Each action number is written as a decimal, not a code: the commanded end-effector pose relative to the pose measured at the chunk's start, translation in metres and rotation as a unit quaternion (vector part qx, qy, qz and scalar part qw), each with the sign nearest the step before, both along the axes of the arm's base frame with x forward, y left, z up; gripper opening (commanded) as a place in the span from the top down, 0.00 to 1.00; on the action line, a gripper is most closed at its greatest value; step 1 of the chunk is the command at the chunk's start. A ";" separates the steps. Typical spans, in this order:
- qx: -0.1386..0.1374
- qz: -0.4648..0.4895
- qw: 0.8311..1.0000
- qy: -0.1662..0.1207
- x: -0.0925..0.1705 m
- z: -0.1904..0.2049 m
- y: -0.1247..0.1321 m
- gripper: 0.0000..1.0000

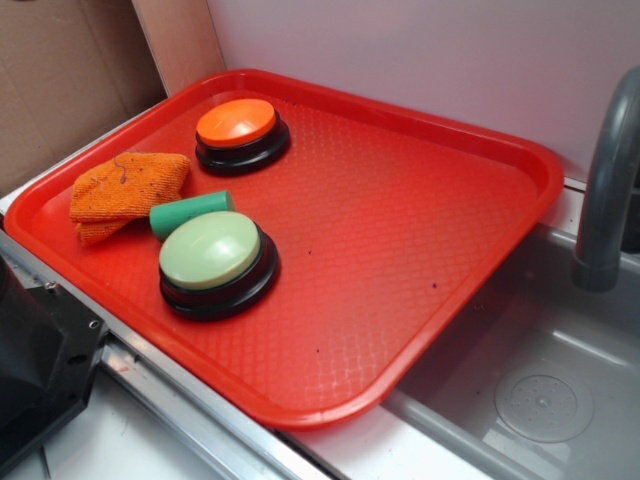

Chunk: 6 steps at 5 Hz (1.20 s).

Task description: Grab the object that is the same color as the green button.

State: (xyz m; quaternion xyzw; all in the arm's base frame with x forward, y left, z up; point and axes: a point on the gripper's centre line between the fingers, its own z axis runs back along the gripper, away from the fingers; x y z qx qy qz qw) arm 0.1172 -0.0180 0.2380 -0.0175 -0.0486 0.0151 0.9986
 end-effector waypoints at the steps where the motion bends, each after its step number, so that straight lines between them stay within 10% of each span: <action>1: 0.000 0.000 1.000 0.000 0.000 0.000 0.000 0.00; 6: 0.101 -0.270 0.951 -0.109 0.026 -0.120 0.055 0.00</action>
